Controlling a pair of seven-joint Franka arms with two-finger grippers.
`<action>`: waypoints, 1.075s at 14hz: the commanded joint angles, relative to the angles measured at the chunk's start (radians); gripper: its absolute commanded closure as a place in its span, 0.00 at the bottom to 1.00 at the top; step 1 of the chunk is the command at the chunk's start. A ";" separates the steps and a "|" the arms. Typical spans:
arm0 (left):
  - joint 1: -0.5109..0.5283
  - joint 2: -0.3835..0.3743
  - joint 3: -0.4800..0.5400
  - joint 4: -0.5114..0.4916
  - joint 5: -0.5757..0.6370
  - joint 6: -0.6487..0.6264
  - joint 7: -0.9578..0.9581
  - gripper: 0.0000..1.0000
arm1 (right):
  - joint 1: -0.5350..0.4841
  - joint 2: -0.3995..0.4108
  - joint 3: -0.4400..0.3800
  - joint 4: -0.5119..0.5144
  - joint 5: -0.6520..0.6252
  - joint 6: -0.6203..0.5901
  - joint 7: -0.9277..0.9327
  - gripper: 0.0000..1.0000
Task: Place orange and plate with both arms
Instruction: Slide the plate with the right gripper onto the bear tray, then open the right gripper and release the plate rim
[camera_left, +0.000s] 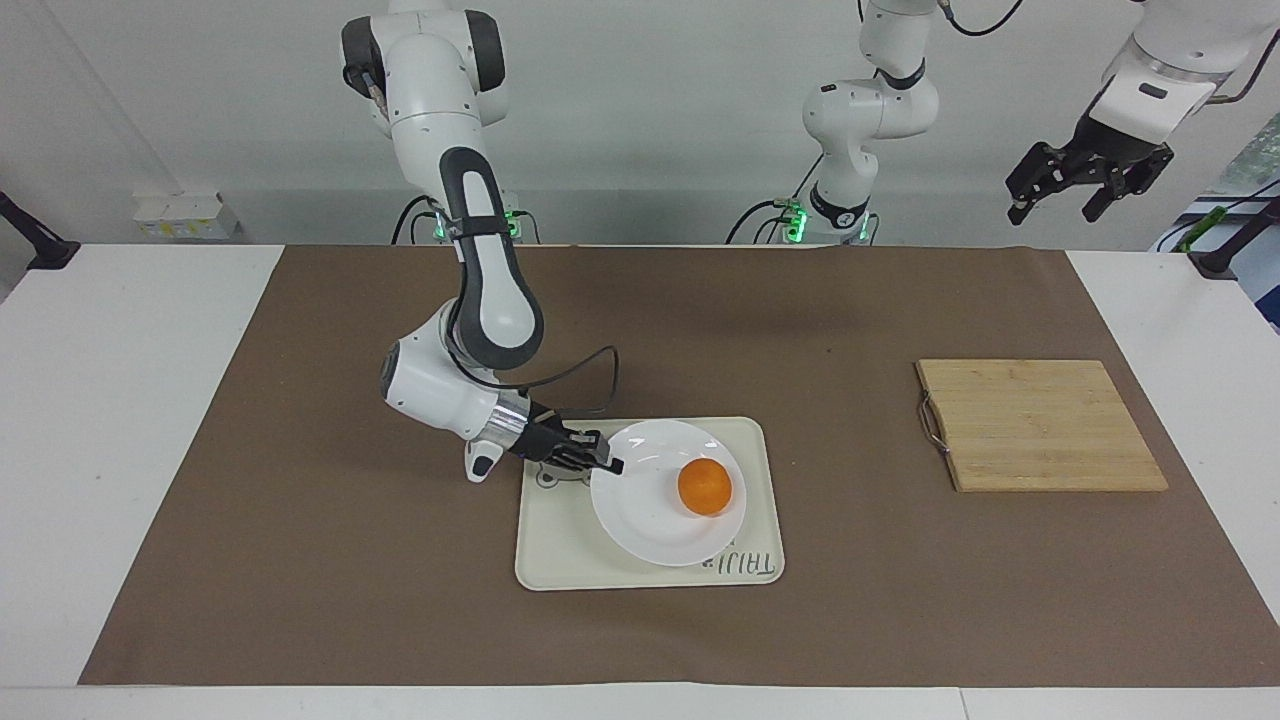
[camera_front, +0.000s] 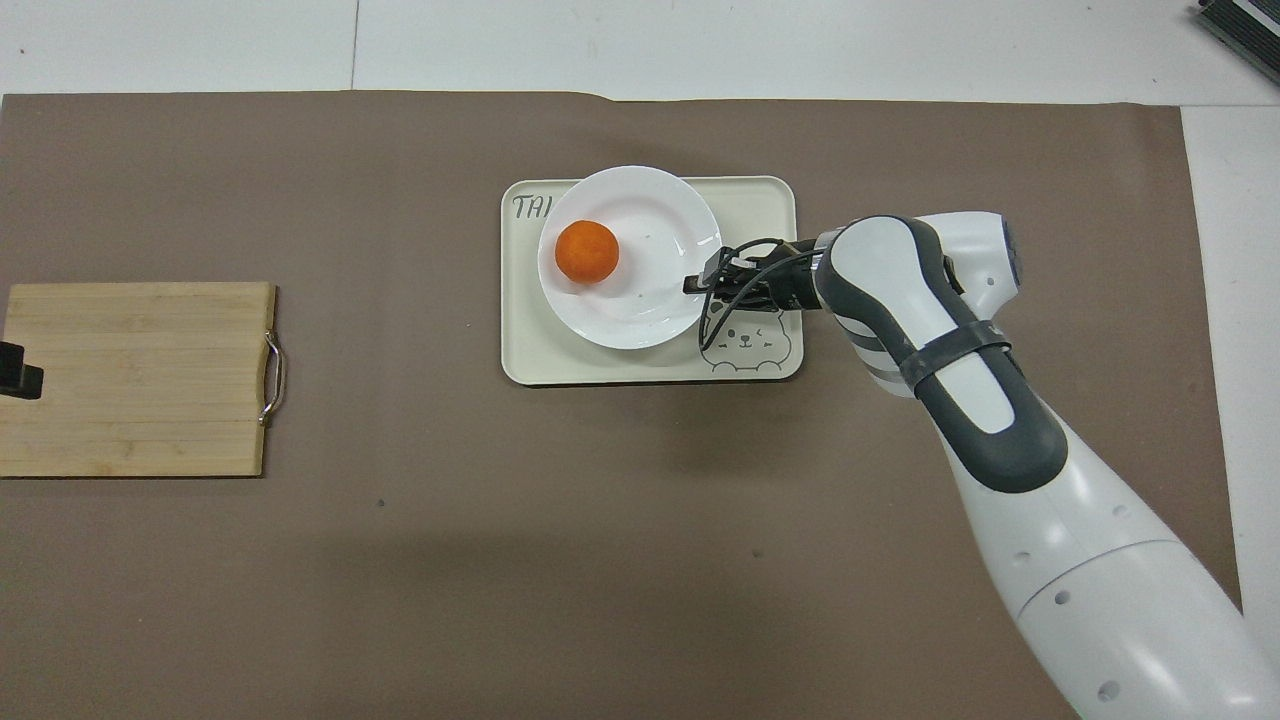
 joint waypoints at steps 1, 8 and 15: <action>0.005 -0.021 -0.002 -0.024 0.007 0.002 0.003 0.00 | -0.013 0.007 0.005 0.021 -0.061 0.012 0.012 0.88; 0.005 -0.021 -0.002 -0.024 0.007 0.002 0.003 0.00 | -0.017 -0.036 -0.008 0.020 -0.317 0.015 0.013 0.00; 0.005 -0.021 -0.002 -0.024 0.007 0.002 0.003 0.00 | -0.017 -0.122 -0.040 0.021 -0.564 -0.005 0.019 0.00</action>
